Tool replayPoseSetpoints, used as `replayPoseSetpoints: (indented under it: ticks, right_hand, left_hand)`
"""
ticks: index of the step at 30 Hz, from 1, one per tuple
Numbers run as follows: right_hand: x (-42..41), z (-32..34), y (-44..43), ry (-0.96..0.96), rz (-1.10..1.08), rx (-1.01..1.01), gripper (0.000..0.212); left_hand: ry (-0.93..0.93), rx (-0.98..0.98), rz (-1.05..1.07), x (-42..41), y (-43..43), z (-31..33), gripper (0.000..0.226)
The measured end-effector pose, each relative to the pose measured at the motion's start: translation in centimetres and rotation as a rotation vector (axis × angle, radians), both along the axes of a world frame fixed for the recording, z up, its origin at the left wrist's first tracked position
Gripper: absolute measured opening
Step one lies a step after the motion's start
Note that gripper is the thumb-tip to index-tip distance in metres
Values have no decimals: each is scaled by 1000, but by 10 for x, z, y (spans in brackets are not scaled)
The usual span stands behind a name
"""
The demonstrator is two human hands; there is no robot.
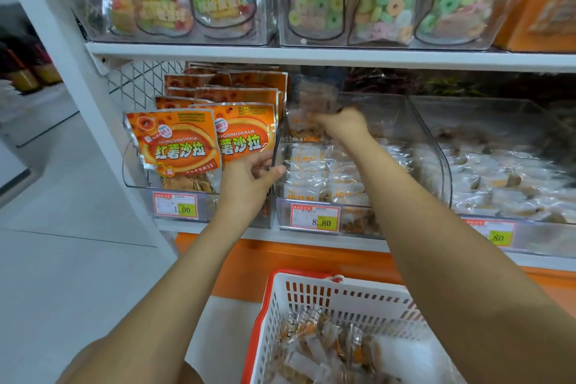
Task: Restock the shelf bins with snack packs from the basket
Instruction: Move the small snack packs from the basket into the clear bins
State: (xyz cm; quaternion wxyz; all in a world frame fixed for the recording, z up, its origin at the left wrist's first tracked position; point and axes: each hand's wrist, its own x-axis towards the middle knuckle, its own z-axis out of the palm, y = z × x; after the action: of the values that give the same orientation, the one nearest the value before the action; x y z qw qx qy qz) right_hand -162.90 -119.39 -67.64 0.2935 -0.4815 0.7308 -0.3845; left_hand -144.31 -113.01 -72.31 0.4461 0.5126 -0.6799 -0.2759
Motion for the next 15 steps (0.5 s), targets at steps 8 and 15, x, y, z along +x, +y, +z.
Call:
replayPoseSetpoints:
  ticks: [8, 15]
  right_hand:
    - [16, -25, 114, 139, 137, -291, 37]
    - [19, -115, 207, 276, 328, -61, 34]
  left_hand:
    - [-495, -299, 147, 6, 32, -19, 23]
    - [-578, -377, 48, 2, 79, -39, 32]
